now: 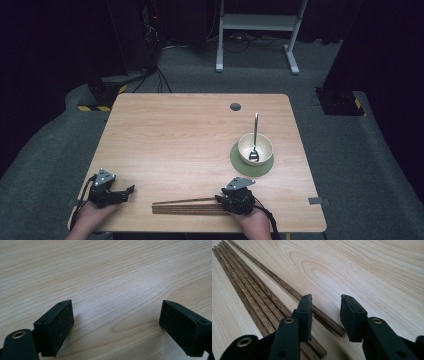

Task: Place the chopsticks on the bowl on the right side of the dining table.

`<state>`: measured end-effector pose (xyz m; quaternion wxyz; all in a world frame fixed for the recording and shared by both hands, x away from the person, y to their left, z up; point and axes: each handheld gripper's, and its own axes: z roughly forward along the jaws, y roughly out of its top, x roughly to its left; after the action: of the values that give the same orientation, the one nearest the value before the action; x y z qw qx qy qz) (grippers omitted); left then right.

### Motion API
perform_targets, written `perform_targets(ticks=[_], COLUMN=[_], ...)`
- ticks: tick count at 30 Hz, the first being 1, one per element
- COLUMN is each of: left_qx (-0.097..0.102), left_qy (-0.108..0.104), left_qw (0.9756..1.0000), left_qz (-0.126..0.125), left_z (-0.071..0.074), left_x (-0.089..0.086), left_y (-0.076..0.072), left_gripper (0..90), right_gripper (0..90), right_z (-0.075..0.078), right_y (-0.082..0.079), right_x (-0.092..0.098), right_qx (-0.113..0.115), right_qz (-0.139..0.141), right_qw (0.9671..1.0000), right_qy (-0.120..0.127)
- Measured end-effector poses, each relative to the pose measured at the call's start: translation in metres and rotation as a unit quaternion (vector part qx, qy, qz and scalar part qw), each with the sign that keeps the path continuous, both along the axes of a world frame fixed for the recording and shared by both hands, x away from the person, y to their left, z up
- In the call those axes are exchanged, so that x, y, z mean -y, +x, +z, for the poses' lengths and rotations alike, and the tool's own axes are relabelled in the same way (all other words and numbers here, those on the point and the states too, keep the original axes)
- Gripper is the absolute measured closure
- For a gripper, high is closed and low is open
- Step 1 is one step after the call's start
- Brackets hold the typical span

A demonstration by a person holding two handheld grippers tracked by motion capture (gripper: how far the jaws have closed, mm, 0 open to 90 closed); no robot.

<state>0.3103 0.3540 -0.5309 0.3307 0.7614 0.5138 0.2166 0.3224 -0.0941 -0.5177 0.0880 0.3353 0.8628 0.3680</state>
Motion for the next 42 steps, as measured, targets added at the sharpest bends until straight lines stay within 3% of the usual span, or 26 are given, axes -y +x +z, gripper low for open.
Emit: perform_targets(ticks=[4,9,19,24,30,42], left_qx=[0.0,0.001,0.001,0.002,0.002,0.003], left_qy=[0.0,0.0,-0.001,0.0,-0.001,-0.001], left_qw=[1.0,1.0,1.0,1.0,1.0,1.0], left_qz=[0.001,0.001,0.003,0.003,0.003,0.005], left_z=[0.0,0.0,0.0,0.0,0.0,0.0], left_x=[0.0,0.0,-0.001,-0.001,-0.001,0.0], left_y=[0.0,0.0,-0.001,-0.001,-0.001,-0.002], left_gripper=[12.4,12.8,13.8,14.5,14.5,14.6], right_gripper=[66.9,74.7,81.9,78.4,83.0,83.8], right_z=[0.0,0.0,-0.001,-0.002,-0.001,0.004], right_y=[0.0,-0.002,0.002,0.006,0.005,0.015], right_x=[-0.002,-0.007,-0.004,-0.012,-0.02,-0.027], right_qx=[0.011,0.038,0.036,0.045,0.055,0.044], right_qz=[0.01,0.026,0.021,0.044,0.056,0.064], right_qw=[0.9999,0.9984,0.9987,0.9976,0.9961,0.9955], right_qy=[-0.008,-0.034,-0.028,-0.029,-0.041,-0.053])
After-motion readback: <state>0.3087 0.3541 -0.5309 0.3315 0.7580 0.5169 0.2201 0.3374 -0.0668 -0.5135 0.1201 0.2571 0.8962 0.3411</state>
